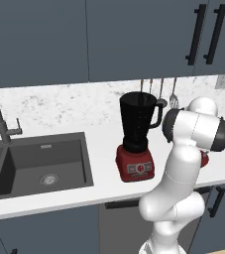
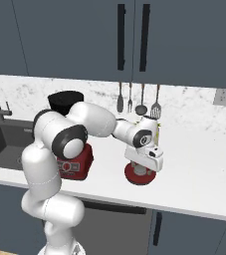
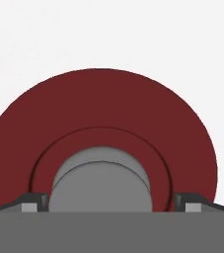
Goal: Close the lid blender by securely placing the lid on top.
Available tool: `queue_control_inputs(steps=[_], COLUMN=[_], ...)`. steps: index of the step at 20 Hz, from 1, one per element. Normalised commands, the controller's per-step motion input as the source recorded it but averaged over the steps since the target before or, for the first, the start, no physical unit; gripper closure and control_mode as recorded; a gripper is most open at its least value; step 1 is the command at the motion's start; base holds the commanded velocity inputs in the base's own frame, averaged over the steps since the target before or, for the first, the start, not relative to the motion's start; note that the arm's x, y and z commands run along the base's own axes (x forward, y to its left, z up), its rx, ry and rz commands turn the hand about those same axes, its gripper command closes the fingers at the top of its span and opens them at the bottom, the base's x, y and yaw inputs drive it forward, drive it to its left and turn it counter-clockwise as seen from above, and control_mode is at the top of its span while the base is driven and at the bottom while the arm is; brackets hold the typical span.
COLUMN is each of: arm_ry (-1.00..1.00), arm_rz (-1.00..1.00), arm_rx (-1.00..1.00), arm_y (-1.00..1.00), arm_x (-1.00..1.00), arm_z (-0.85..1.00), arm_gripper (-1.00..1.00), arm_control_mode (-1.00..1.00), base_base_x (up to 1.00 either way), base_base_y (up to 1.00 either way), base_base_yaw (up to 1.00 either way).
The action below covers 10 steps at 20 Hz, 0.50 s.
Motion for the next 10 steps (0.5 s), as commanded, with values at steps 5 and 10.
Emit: queue_control_inputs(steps=[5,10], arm_ry=[-0.03,-0.02], arm_rz=[0.0,0.0], arm_rx=[0.0,0.0], arm_y=[0.0,0.01], arm_x=[0.01,0.0], arm_z=[-0.23,-0.12], arm_gripper=[1.0,1.0], arm_control_mode=[-1.0,-1.0], base_base_x=[0.0,0.0], base_base_y=[0.0,0.0], base_base_yaw=[0.0,0.0])
